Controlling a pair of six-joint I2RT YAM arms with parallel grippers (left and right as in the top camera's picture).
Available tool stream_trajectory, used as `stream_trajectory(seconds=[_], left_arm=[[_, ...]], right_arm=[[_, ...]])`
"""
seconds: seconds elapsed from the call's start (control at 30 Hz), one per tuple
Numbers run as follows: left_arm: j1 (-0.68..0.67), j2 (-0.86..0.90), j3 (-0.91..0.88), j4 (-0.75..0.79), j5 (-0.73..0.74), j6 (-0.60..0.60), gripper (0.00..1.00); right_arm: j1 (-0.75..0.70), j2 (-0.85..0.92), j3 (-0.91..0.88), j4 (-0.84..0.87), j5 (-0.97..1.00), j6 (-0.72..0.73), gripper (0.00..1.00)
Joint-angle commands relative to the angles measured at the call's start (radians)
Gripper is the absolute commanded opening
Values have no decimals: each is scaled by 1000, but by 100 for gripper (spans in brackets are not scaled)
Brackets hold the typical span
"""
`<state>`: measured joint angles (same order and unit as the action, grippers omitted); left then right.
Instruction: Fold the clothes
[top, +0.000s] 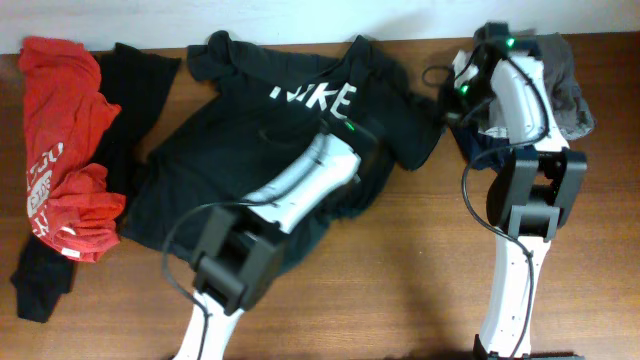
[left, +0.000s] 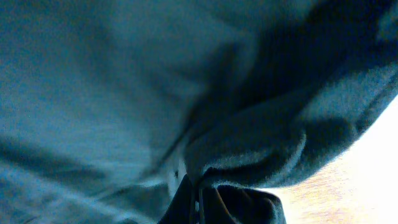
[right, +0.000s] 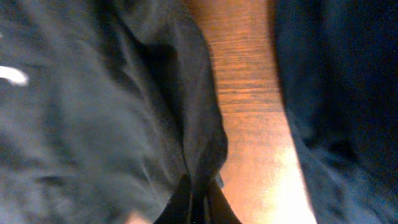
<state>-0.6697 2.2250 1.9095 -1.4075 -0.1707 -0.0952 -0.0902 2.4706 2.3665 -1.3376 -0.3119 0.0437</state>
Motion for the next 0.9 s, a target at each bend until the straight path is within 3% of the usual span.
stream_trajectory(seconds=[0.0, 0.33, 0.63, 0.87], left_arm=[[99, -136, 139, -24, -40, -10, 0], [335, -377, 356, -43, -155, -9, 0], [380, -560, 420, -10, -351, -8, 0], [380, -702, 446, 11, -354, 21, 0]], right_arm=[[3, -92, 189, -86, 7, -10, 4], [3, -138, 686, -361, 13, -31, 4], [-10, -378, 729, -361, 42, -5, 4], [-10, -618, 729, -361, 89, 3, 4]])
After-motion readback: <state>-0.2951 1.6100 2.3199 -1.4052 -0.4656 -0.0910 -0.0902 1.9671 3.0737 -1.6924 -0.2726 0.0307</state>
